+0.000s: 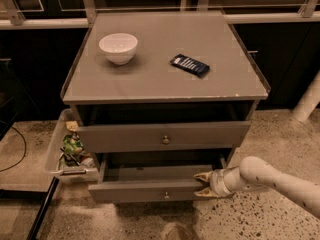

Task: Open middle drawer

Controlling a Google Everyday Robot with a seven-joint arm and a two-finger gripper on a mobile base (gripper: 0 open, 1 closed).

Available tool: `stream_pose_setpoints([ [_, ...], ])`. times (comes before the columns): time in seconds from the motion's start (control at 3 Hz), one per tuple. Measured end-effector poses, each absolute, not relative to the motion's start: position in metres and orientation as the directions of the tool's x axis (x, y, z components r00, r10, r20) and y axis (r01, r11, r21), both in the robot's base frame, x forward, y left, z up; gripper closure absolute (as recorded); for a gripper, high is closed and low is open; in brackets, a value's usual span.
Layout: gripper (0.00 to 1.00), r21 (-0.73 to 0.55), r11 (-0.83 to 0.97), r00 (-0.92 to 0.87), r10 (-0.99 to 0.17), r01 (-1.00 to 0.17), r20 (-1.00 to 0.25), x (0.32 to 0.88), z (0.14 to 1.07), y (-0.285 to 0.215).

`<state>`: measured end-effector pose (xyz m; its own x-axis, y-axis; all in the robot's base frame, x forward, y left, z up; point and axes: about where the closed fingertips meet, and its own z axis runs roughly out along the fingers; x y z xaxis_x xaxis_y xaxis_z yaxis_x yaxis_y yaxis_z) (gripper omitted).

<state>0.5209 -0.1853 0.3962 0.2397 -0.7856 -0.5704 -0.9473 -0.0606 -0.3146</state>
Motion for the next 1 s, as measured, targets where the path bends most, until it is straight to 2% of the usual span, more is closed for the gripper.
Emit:
stream_pose_setpoints([
  [0.33, 0.37, -0.288, -0.060, 0.226, -0.778, -0.956, -0.586, 0.520, 0.389, -0.188],
  [1.0, 0.84, -0.258, -0.071, 0.217, -0.773, -0.963, -0.596, 0.508, 0.387, -0.196],
])
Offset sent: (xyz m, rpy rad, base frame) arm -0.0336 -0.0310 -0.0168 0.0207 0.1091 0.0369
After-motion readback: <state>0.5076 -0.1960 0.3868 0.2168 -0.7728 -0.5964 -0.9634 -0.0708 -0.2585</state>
